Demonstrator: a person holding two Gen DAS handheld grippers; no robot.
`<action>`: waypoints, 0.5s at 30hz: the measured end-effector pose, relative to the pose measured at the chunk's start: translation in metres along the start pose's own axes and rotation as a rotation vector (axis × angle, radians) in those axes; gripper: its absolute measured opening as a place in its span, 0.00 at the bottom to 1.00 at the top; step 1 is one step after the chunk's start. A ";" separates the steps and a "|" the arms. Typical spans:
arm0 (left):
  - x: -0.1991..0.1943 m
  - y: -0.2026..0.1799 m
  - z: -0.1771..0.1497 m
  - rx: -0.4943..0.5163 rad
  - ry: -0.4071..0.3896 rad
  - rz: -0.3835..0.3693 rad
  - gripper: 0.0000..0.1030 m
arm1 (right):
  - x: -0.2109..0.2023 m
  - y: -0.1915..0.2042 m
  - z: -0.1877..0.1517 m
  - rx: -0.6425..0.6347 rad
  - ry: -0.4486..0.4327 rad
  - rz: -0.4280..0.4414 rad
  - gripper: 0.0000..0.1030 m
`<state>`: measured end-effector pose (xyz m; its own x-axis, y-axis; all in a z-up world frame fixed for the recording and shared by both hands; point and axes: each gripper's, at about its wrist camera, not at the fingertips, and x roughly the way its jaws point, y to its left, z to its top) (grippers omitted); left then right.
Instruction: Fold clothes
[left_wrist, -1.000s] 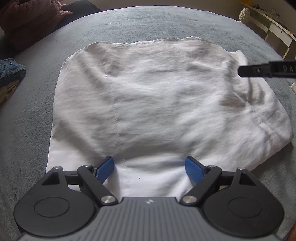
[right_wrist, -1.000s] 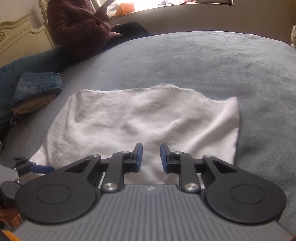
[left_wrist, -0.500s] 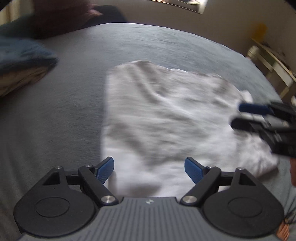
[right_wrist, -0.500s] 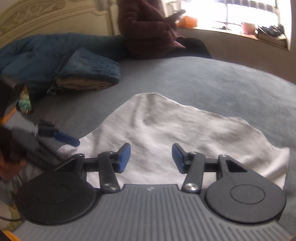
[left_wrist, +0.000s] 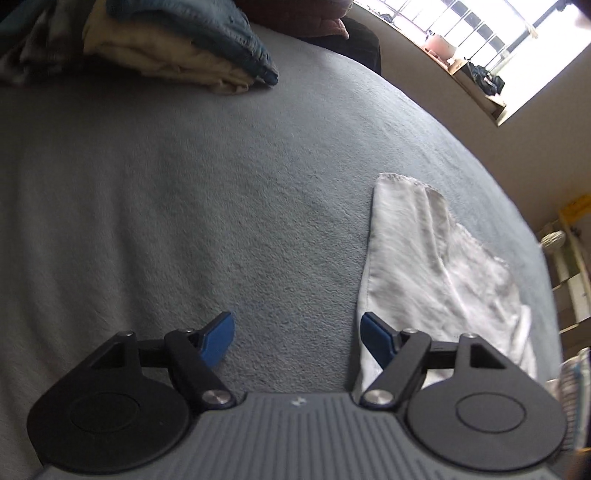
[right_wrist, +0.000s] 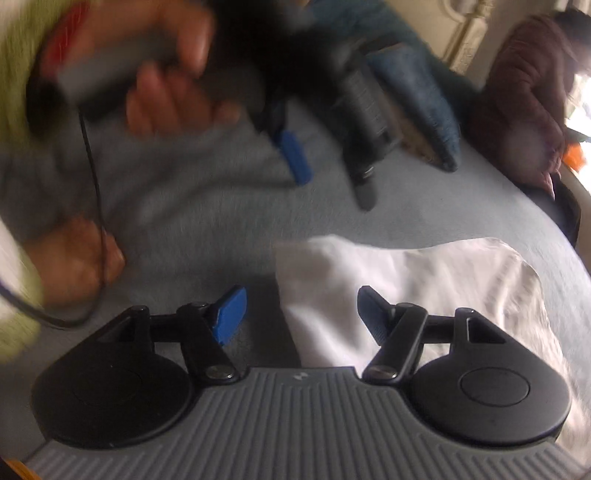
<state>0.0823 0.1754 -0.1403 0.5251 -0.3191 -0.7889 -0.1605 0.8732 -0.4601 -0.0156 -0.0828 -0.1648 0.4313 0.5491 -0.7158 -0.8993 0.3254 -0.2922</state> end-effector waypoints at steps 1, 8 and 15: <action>0.002 0.001 0.001 -0.009 0.008 -0.015 0.73 | 0.003 0.000 0.001 0.008 0.006 -0.013 0.64; 0.010 0.003 0.012 -0.052 0.047 -0.132 0.73 | 0.014 -0.017 0.004 0.190 0.027 -0.073 0.23; 0.042 -0.002 0.025 -0.154 0.165 -0.326 0.74 | -0.022 -0.071 -0.012 0.555 -0.082 -0.104 0.02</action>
<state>0.1252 0.1690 -0.1622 0.4303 -0.6365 -0.6401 -0.1371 0.6548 -0.7433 0.0381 -0.1275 -0.1363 0.5393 0.5432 -0.6434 -0.6888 0.7242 0.0341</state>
